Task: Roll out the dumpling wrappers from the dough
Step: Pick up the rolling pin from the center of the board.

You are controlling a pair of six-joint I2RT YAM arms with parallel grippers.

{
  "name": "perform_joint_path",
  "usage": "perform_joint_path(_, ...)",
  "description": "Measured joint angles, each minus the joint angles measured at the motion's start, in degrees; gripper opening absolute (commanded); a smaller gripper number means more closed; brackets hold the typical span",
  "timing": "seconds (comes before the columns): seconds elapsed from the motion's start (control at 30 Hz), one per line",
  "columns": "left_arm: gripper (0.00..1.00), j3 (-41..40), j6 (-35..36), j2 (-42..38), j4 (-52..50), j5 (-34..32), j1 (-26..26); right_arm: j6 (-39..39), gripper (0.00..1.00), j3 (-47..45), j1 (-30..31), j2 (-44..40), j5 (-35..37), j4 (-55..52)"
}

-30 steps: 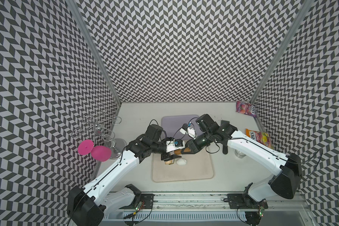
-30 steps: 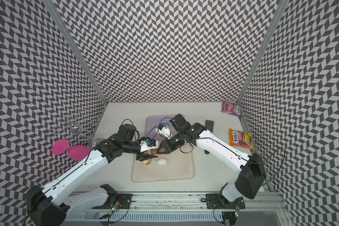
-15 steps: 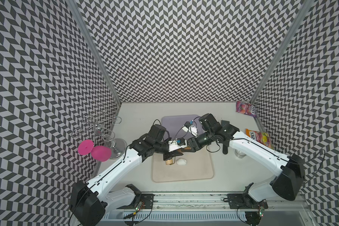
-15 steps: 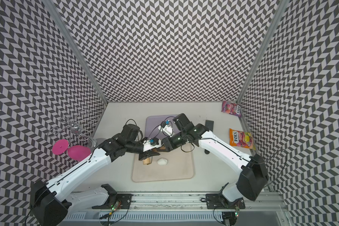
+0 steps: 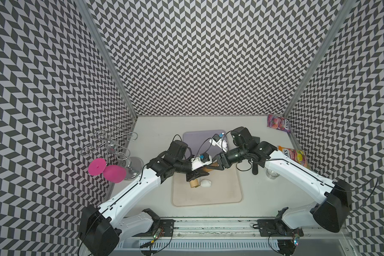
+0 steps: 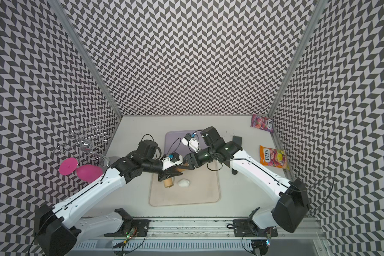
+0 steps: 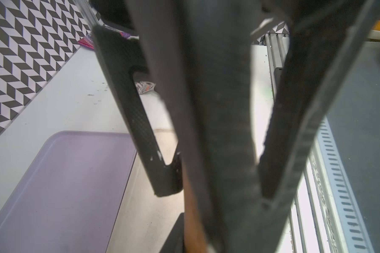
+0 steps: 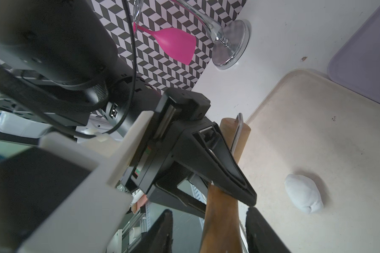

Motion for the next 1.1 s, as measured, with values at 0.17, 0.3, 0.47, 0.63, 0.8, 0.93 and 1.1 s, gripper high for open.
perform_joint_path(0.17,0.0,0.0,0.0,-0.02,0.31,0.02,0.0,-1.16,0.56,-0.02,0.0,0.37,0.02,-0.87)
perform_joint_path(0.3,0.0,0.0,0.0,0.0,0.31,0.02,0.0,-1.49,0.55,-0.02,0.0,1.03,-0.11,-1.11)
perform_joint_path(0.47,0.0,0.0,0.0,0.0,0.31,0.04,0.0,-1.88,0.54,-0.02,0.0,2.34,-0.13,-1.11)
perform_joint_path(0.63,0.0,0.0,-0.04,0.07,0.2,-0.04,0.13,-2.21,0.54,-0.02,-0.02,3.15,-0.37,-1.14)
perform_joint_path(0.8,0.0,0.0,-0.2,0.15,0.2,-0.02,0.15,-2.23,0.54,-0.11,-0.02,3.37,-0.81,-1.11)
perform_joint_path(0.93,0.0,0.0,-0.66,0.28,0.22,0.0,0.35,-2.25,0.54,-0.11,0.07,3.96,-0.94,-1.09)
perform_joint_path(1.1,0.0,0.0,-0.83,0.48,0.15,0.02,0.35,-2.36,0.53,-0.31,0.24,4.33,-0.96,-1.05)
